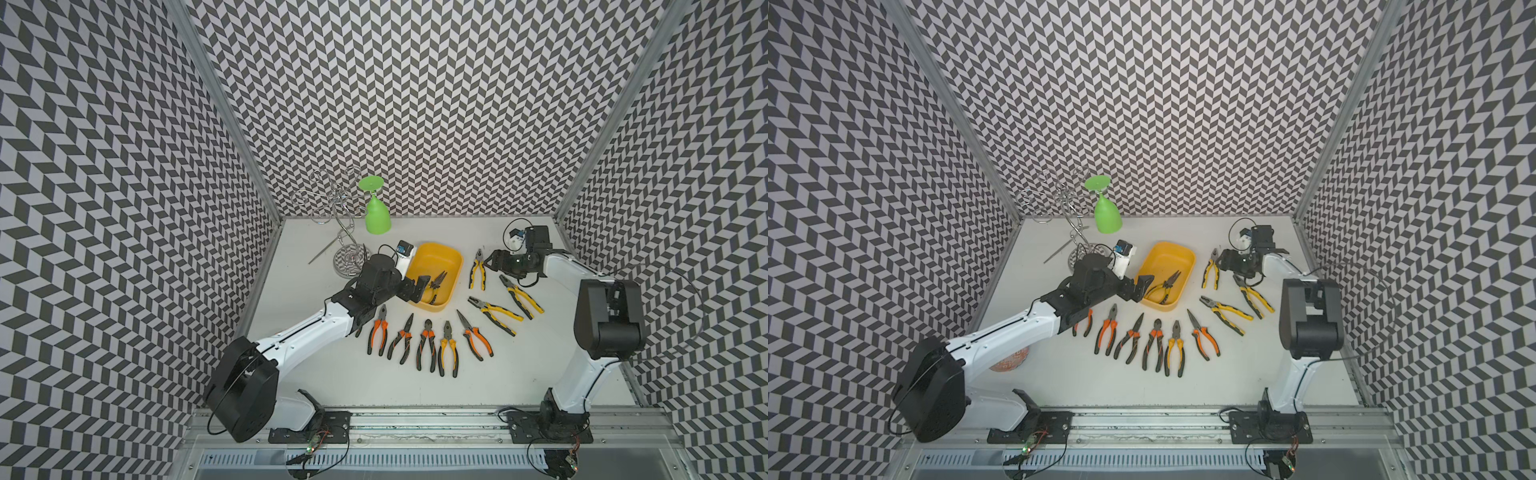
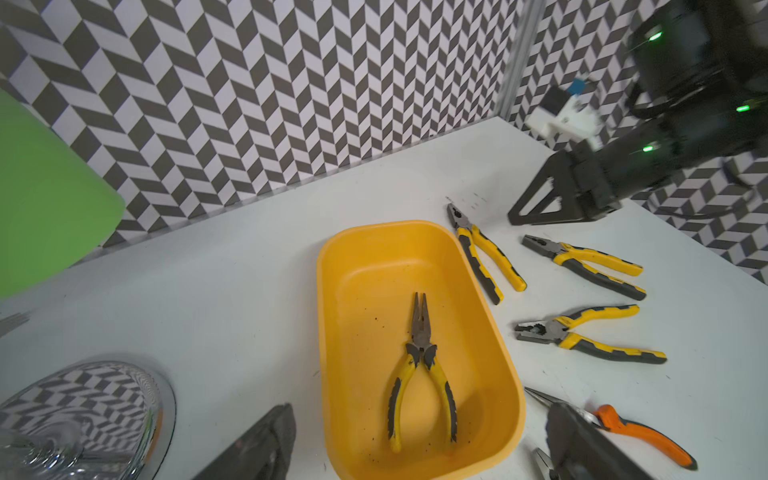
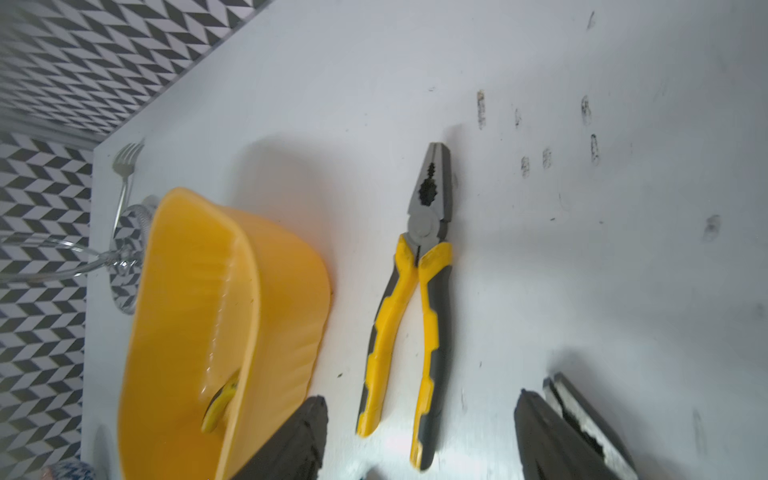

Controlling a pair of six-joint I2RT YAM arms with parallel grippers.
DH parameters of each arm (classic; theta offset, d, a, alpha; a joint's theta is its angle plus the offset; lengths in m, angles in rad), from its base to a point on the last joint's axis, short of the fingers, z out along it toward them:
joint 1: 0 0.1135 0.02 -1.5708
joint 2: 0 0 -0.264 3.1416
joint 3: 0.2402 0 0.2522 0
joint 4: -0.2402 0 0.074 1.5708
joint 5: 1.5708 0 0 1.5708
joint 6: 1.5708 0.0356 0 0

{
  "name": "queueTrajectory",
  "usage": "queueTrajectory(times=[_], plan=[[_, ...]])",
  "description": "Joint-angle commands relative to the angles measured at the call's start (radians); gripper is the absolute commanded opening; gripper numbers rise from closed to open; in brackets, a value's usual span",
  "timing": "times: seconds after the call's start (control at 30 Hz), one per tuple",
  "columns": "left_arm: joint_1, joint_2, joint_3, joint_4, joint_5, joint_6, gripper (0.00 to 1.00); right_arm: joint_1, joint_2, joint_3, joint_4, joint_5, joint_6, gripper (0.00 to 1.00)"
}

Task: Take the pliers out of the storage box
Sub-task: Place the pliers at the center of the board, then pick up the pliers from the storage box.

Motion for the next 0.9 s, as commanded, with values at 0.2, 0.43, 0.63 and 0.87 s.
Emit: queueTrajectory(times=[0.2, 0.43, 0.63, 0.87], plan=[[-0.001, 0.225, 0.25, -0.237, -0.019, 0.07, 0.77, 0.081, -0.302, -0.19, 0.143, -0.05, 0.05, 0.76], [-0.002, 0.396, 0.403, -0.379, -0.027, 0.33, 0.64, 0.086, -0.452, -0.296, 0.125, -0.038, 0.042, 0.76], [0.0, 0.492, 0.488, -0.393, -0.039, 0.457, 0.46, 0.087, -0.475, -0.332, 0.119, -0.028, 0.016, 0.76], [-0.002, 0.608, 0.581, -0.479, -0.007, 0.566, 0.45, 0.087, -0.472, -0.308, 0.098, 0.003, -0.012, 0.76]])
